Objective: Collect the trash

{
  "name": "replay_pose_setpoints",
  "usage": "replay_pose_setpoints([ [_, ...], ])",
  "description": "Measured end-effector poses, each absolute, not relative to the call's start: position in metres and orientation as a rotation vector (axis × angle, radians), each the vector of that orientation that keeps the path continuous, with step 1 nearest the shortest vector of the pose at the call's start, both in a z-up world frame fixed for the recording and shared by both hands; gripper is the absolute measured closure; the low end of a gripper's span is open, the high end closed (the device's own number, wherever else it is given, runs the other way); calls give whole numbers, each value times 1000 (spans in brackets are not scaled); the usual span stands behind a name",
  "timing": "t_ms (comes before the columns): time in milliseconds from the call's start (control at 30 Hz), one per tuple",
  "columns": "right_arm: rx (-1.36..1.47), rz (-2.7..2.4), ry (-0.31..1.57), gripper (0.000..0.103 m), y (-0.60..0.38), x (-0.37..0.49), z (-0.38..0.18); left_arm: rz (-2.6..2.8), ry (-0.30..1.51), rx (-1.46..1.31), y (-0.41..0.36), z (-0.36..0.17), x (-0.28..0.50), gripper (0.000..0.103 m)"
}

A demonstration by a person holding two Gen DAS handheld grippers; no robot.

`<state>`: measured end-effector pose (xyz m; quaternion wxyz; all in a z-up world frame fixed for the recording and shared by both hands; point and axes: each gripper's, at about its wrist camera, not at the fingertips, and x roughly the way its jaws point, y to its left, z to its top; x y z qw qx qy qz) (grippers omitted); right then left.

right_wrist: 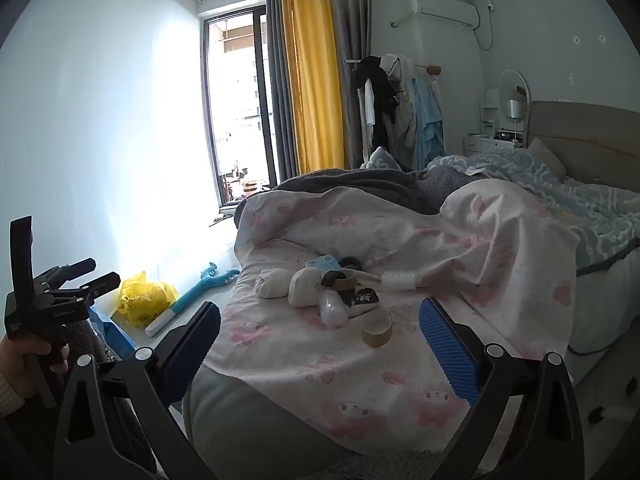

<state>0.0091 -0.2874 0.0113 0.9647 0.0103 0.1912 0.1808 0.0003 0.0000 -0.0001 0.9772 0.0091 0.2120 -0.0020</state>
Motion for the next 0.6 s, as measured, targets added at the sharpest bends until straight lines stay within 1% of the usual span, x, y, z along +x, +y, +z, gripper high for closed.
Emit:
replay_pose_setpoints([
  [600,29,364,394,3,-289,10,10,-6,419,22,0,0,0,3],
])
